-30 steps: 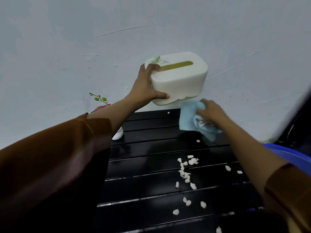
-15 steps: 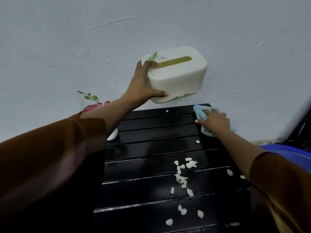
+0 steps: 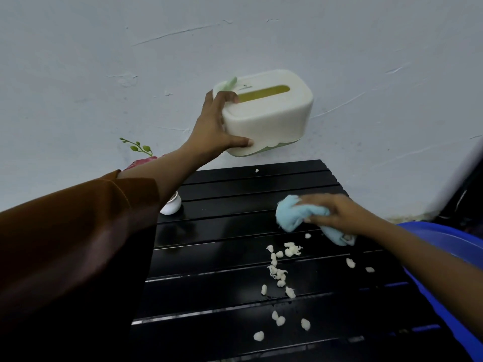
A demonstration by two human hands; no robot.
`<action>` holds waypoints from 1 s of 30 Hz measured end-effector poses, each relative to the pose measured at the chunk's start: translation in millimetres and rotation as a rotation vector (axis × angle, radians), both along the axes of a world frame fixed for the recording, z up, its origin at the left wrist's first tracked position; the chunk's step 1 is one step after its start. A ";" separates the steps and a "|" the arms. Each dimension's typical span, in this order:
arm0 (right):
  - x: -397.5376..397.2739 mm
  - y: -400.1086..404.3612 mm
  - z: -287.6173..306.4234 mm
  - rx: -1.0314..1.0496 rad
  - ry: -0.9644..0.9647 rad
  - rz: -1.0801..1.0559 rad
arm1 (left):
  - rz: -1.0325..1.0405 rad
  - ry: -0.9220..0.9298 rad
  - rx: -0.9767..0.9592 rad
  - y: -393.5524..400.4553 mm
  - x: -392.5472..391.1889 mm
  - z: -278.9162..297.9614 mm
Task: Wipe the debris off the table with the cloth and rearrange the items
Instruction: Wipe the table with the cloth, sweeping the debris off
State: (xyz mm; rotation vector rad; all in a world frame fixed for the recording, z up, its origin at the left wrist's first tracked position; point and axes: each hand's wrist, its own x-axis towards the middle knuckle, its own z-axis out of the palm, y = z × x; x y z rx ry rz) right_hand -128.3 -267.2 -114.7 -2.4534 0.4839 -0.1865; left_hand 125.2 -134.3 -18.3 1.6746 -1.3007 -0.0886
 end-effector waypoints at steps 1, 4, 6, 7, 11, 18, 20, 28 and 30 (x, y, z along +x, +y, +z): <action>4.3 -9.3 1.3 0.052 -0.090 -0.088 | -0.009 -0.005 0.002 -0.7 1.9 -0.3; 33.7 -45.0 -0.4 0.002 -0.173 -0.367 | -0.036 -0.011 0.000 -0.9 6.5 -1.5; 61.8 -61.8 -8.2 -0.042 -0.107 -0.451 | -0.036 -0.019 0.009 -1.3 9.8 -2.2; 76.1 -65.4 -13.6 -0.063 -0.062 -0.462 | -0.035 -0.024 0.017 -1.6 11.7 -2.7; 115.8 -61.7 -32.4 -0.267 0.120 -0.389 | -0.049 -0.036 0.030 0.1 17.9 -4.5; 82.8 -40.8 3.2 -0.086 0.138 0.002 | -0.063 -0.005 0.014 4.4 25.7 -4.1; 88.4 -45.1 8.2 -0.088 -0.015 -0.107 | -0.058 -0.002 0.016 5.8 28.3 -2.1; 154.5 -38.4 -20.2 -0.378 0.190 -0.056 | -0.047 -0.031 0.059 12.8 36.3 -10.8; 146.2 -39.3 -12.2 -0.328 0.245 0.001 | -0.046 -0.032 0.060 11.7 36.3 -13.6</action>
